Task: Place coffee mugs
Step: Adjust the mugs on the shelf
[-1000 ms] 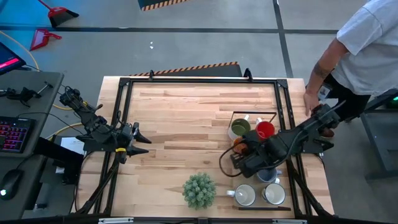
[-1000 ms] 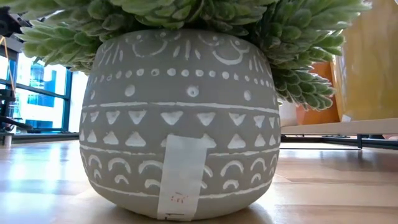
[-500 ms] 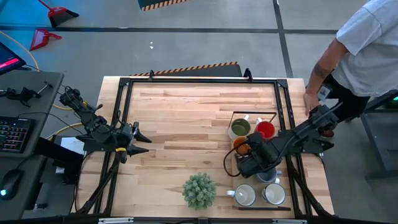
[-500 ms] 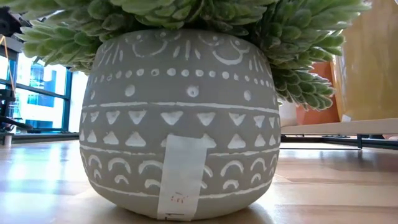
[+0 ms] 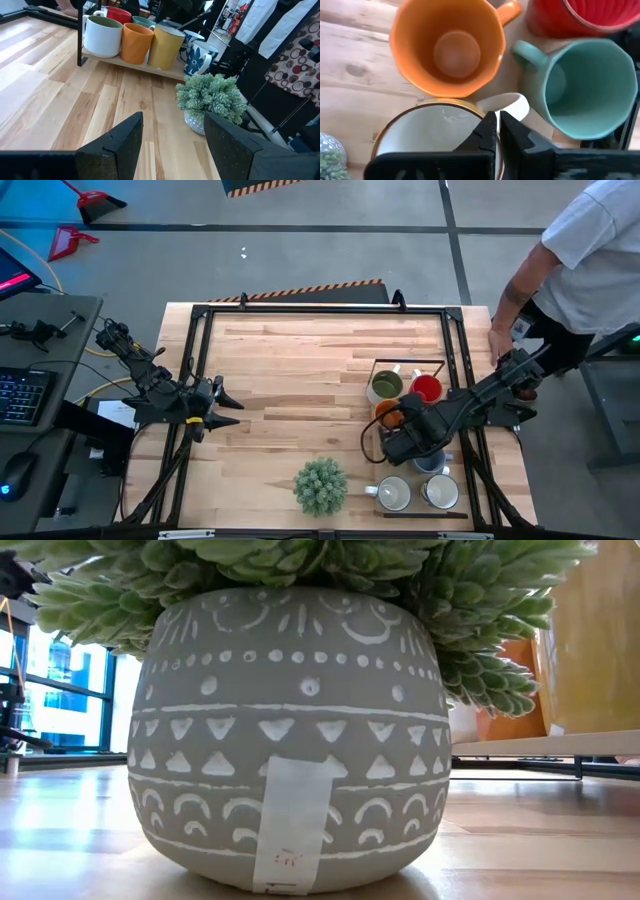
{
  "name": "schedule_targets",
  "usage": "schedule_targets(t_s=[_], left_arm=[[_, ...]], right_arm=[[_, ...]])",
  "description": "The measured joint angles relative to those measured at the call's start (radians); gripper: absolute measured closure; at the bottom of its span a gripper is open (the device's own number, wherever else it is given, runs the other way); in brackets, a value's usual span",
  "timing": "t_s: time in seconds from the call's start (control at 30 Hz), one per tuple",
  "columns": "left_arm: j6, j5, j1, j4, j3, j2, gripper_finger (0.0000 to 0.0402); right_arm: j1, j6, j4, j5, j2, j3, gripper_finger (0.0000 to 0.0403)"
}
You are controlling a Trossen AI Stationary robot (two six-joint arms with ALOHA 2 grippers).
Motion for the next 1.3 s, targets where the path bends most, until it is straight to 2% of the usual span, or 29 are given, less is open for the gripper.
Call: schedule_targets(t_s=[0.17,0.67,0.9,1.1,1.3], left_arm=[[0.000,0.000,0.000,0.000,0.000,0.000,0.0204],[0.000,0.000,0.000,-0.001,0.000,0.000,0.0204],[0.000,-0.001,0.000,-0.001,0.000,0.000,0.0204],[0.001,0.000,0.000,-0.001,0.000,0.000,0.0204],[0.001,0.000,0.000,-0.001,0.000,0.000,0.0204]], right_arm=[[0.000,0.075,-0.001,-0.024,0.000,0.000,0.0403],[0.000,0.129,-0.001,-0.034,0.000,0.000,0.0403],[0.000,0.187,-0.002,-0.101,0.000,0.000,0.0403],[0.000,0.206,-0.002,-0.092,0.000,0.000,0.0403],[-0.008,0.225,-0.001,-0.009,0.000,0.000,0.0403]])
